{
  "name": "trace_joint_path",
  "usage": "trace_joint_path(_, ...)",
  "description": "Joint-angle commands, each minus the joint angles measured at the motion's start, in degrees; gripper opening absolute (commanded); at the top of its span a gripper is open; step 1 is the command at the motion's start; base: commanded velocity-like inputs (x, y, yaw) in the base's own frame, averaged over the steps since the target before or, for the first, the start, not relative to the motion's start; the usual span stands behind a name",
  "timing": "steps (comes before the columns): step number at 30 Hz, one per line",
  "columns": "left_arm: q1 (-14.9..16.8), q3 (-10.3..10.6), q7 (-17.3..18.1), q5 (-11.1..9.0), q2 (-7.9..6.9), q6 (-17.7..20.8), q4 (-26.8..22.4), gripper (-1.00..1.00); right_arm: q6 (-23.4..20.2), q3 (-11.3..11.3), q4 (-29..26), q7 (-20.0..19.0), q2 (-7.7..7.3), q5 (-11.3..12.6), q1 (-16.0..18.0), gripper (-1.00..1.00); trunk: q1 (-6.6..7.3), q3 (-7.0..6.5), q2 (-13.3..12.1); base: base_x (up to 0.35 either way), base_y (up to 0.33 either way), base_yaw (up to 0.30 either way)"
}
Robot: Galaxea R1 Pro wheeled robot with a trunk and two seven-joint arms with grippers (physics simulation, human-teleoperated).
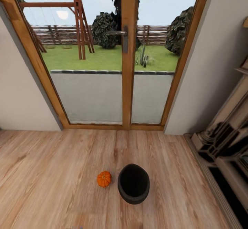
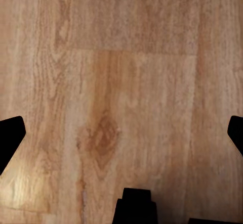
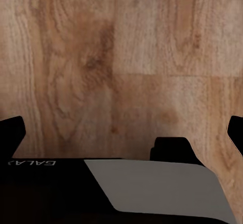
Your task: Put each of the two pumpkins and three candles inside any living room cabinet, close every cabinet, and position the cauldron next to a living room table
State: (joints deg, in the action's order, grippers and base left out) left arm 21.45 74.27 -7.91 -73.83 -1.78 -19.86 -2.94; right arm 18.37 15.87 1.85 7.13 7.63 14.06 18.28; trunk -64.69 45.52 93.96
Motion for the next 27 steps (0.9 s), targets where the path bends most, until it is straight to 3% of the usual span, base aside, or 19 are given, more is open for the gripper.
trace_joint_path(1,0.0,0.0,0.0,0.0,0.01,0.0,0.0,1.0,0.0,0.01,0.0,0.0,0.01,0.0,0.0,1.0,0.0,-0.07,0.0,0.312,0.125,0.0)
trace_joint_path(12,0.0,0.0,0.07,0.0,0.12,0.0,-0.01,1.0,0.0,-0.05,0.0,0.06,-0.07,0.01,0.0,1.0,0.0,-0.63,0.0,0.303,0.089,0.0)
trace_joint_path(27,0.0,0.05,0.33,0.09,0.41,0.0,-0.05,1.0,-0.35,0.07,-0.15,0.22,-0.17,-0.16,0.0,1.0,0.0,-0.64,0.0,0.225,-0.22,0.0)
